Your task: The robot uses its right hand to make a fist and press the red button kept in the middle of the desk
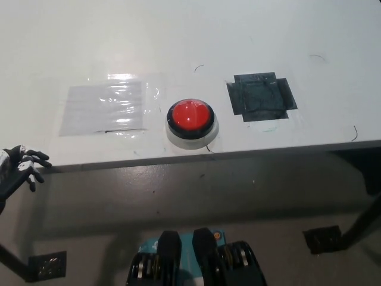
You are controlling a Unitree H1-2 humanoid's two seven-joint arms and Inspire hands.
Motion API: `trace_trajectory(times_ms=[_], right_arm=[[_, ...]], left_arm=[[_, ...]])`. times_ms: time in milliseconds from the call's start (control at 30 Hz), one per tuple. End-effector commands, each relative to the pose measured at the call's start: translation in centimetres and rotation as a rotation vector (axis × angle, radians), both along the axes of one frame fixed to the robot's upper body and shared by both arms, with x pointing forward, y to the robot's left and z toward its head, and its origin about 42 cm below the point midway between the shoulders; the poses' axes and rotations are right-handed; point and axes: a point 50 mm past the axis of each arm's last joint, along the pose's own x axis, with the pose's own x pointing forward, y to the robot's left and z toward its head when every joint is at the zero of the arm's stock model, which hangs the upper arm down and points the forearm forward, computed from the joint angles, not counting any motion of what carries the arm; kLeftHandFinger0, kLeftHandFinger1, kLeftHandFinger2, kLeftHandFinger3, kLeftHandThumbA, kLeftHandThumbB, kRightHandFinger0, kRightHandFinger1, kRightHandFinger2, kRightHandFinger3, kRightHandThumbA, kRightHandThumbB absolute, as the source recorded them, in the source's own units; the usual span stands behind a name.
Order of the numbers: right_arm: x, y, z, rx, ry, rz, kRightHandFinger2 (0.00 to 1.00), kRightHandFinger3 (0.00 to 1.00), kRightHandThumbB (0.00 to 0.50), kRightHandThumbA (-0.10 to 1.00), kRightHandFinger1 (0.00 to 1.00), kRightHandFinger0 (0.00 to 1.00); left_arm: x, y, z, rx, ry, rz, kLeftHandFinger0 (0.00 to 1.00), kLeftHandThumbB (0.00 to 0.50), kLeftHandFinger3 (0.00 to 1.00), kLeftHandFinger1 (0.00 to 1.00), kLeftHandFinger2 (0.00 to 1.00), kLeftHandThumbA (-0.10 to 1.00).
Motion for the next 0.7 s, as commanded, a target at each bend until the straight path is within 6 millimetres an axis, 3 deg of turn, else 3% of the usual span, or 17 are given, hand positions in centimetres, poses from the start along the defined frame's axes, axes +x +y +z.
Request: trace_trajectory(times_ms=[0,33,100,133,233,267,300,367,400,500,667], right_arm=[[1.2,0.0,4.0,-0.05,-0.072,0.024,1.0,1.0,0.283,1.0,1.0,0.92],[1.7,-0.1,4.7,-0.065,-0.086,0.034,1.0,1.0,0.318,1.0,1.0,0.92],[3.1,0.0,7.4,-0.105,-0.141,0.073,1.0,1.0,0.326,1.0,1.0,0.97],[4.8,0.6,10.0,-0.111,-0.197,0.111,1.0,1.0,0.366,1.0,1.0,0.97],[6.3,1.4,12.3,-0.182,-0.249,0.129,1.0,1.0,0.378,1.0,1.0,0.94],[7.0,2.0,13.5,-0.197,-0.273,0.151,1.0,1.0,0.359,1.0,1.0,0.96],[7.9,2.8,14.7,-0.198,-0.287,0.159,1.0,1.0,0.399,1.0,1.0,0.97],[8.7,3.3,15.6,-0.216,-0.304,0.182,1.0,1.0,0.398,1.0,1.0,0.99],[10.3,4.9,17.2,-0.219,-0.328,0.211,1.0,1.0,0.364,1.0,1.0,1.0],[12.8,7.7,18.7,-0.217,-0.354,0.265,1.0,1.0,0.416,1.0,1.0,0.97],[14.9,12.2,19.7,-0.2,-0.359,0.334,1.0,1.0,0.419,1.0,1.0,0.93]], left_arm=[[0.5,0.3,1.8,0.006,-0.04,-0.026,0.24,0.0,0.59,0.31,0.45,0.49],[0.6,0.4,1.8,0.009,-0.04,-0.027,0.23,0.0,0.59,0.3,0.45,0.49],[0.7,0.4,1.9,0.011,-0.044,-0.029,0.23,0.0,0.58,0.3,0.44,0.48],[0.8,0.3,1.9,0.012,-0.044,-0.031,0.22,0.0,0.57,0.3,0.43,0.48],[0.6,0.3,1.6,0.017,-0.036,-0.022,0.24,0.0,0.56,0.31,0.44,0.49],[0.6,0.3,1.6,0.02,-0.031,-0.025,0.25,0.0,0.57,0.32,0.45,0.49],[0.6,0.3,1.6,0.025,-0.038,-0.029,0.24,0.0,0.58,0.31,0.45,0.49],[0.7,0.2,1.6,0.022,-0.032,-0.029,0.25,0.0,0.58,0.32,0.46,0.48],[0.6,0.1,1.6,0.015,-0.032,-0.033,0.25,0.0,0.58,0.32,0.46,0.48],[0.5,0.0,1.6,0.021,-0.026,-0.029,0.26,0.0,0.58,0.33,0.46,0.49],[0.6,0.0,1.7,0.013,-0.028,-0.04,0.24,0.0,0.56,0.31,0.44,0.48]])
